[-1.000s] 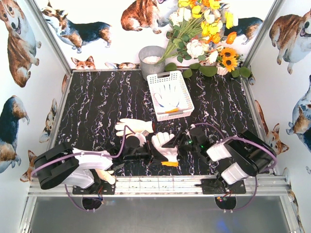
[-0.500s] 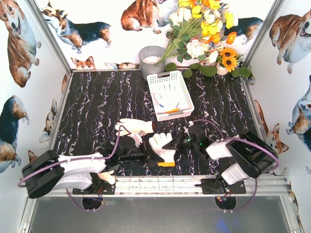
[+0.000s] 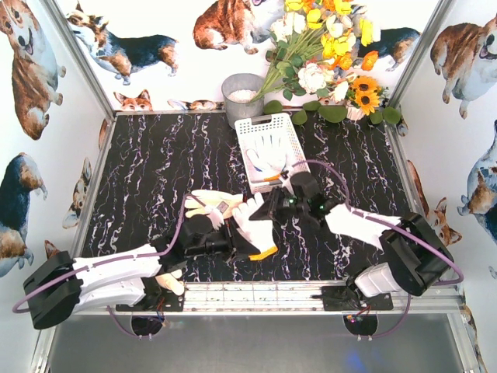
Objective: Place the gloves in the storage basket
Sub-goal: Pick up the glove from the center of the board, then place the glove in the bin.
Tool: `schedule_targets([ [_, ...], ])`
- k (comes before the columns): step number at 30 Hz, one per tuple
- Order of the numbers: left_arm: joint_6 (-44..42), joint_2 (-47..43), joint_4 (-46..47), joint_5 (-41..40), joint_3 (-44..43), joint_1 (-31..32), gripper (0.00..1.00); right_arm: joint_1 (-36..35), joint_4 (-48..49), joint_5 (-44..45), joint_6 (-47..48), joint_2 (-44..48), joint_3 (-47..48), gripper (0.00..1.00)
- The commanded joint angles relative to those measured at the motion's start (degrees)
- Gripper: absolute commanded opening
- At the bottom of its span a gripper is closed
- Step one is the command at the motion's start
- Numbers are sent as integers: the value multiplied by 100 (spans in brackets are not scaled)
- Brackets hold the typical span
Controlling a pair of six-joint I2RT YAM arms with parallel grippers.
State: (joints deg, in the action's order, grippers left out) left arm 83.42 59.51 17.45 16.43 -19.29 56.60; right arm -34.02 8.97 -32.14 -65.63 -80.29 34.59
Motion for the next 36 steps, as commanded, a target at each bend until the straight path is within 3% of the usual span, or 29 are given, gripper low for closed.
schedule_targets([
  [1,-497,-354,-546,-112,-277,18,0,18,-811,-99,663,35,885,0],
  [10,-1068,-1051,-1113,-1216,-583,-109,0,56,-1606,-142,1307,-618,2509,0],
  [16,-1577,-655,-931,-891,-950,-859,0,339,-1928,-90,1811,-1197,3488,0],
  [24,-2925,904,-1097,-166,-2262,-1888,0,813,-1948,51,2422,-1930,4570,0],
  [36,-4112,3338,-1511,578,-4441,-2564,0,1380,-1496,225,3082,-3059,5705,0],
])
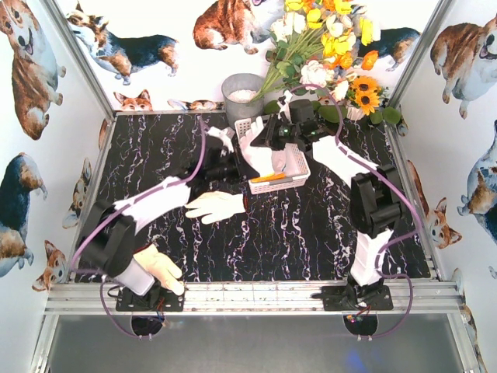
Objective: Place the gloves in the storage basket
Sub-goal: Place the glove in the bin.
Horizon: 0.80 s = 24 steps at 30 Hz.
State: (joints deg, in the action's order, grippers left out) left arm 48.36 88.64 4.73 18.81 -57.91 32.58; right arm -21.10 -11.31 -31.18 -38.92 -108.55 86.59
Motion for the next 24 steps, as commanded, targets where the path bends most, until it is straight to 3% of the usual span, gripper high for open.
schedule_targets([
  [1,-664,538,-269,361,-726,-195,0,115,560,160,476,-305,561,0],
  [12,-905,1946,-450,667,-1891,-393,0,242,955,526,1071,-883,816,0],
  [24,-994,2655,-569,669,-2322,-393,0,335,807,943,1519,-1135,764,0],
])
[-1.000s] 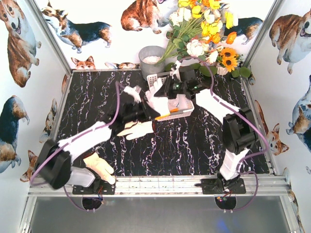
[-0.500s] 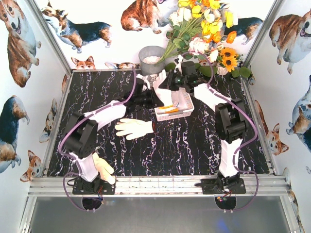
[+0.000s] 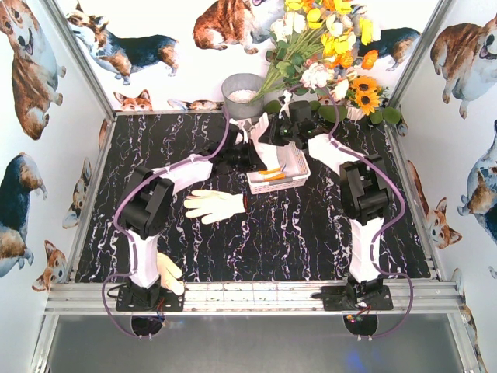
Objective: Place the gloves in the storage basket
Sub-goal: Place the glove in the bin.
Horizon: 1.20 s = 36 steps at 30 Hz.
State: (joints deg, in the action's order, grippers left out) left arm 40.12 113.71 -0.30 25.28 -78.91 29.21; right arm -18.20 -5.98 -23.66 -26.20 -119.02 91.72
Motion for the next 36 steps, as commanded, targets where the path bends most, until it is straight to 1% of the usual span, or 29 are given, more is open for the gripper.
schedule_targets([
  [1,-178,185,-63,21,-240,-56,0,44,267,221,275,-115,250,0],
  [16,-190,784,1,168,-437,-25,0,119,244,439,482,-526,200,0],
  [22,-291,892,-173,117,-527,14,0,132,248,487,532,-512,102,0],
  [23,-330,859,-249,39,-536,14,2,132,263,505,536,-494,81,0],
  [30,-461,337,-449,-376,-406,23,40,129,308,849,408,-478,-104,0],
  [31,-476,268,-489,-401,-413,23,44,128,336,914,366,-474,-143,0],
  [33,-469,137,-523,-442,-407,32,49,128,350,1054,268,-465,-211,0],
  [36,-467,-58,-584,-489,-412,41,52,127,430,1257,50,-426,-343,0],
])
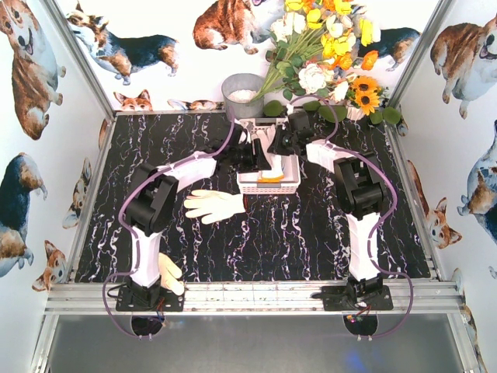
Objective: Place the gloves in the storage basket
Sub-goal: Place the glove in the bin.
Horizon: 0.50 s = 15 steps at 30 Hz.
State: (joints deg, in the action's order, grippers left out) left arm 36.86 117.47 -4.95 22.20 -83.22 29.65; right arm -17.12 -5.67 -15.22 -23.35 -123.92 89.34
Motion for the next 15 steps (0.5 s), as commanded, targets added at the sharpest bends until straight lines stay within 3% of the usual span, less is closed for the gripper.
schedule_targets([
  [1,-144,-492,-150,-211,5,4,53,18,438,461,-308,80,-154,0],
  [8,-208,-883,-213,-437,36,36,56,16,722,770,-1056,254,-517,0],
  [15,-308,-704,-298,-518,-72,142,53,8,785,1058,-1858,337,-643,0],
])
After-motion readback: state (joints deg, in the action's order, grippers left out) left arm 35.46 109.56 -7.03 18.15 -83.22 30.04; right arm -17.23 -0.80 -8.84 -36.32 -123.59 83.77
